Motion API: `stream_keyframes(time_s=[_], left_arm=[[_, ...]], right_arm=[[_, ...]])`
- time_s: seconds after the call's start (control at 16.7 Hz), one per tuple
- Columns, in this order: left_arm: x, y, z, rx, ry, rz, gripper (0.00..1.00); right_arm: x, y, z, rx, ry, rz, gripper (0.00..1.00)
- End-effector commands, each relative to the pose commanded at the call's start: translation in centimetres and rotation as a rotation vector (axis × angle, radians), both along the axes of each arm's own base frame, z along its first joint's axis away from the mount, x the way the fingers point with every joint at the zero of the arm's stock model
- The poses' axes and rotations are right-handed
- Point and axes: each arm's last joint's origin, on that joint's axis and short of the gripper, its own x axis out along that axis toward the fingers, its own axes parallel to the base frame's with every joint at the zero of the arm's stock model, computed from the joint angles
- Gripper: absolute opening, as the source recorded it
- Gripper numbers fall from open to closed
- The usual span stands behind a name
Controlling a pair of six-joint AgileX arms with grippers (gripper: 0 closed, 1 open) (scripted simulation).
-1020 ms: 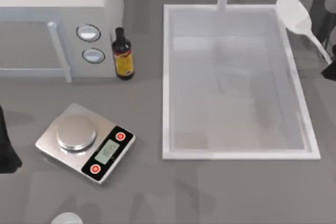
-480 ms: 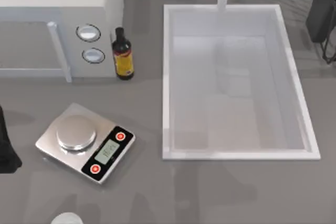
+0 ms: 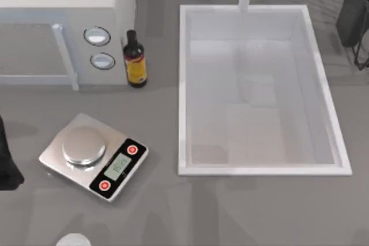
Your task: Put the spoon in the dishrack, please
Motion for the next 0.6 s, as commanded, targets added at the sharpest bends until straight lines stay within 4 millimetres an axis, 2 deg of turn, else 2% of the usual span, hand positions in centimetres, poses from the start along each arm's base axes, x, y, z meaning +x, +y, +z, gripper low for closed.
stream_keyframes(time_s=[0.18, 0.3, 0.48, 0.6], left_arm=[[0.0, 0.0, 0.0, 0.0, 0.0, 0.0, 1.0], [0.0, 0.0, 0.0, 0.0, 0.0, 0.0, 1.0], [0.0, 0.0, 0.0, 0.0, 0.0, 0.0, 1.0], [0.0, 0.0, 0.0, 0.0, 0.0, 0.0, 1.0]], right_arm=[[0.2, 0.0, 0.0, 0.001, 0.001, 0.003, 0.0], [1.2, -0.4, -0.3, 0.002, 0.002, 0.005, 0.0], [4.9, -1.9, -2.2, 0.007, 0.009, 0.004, 0.0], [8.3, -2.9, -4.5, 0.006, 0.009, 0.002, 0.0]])
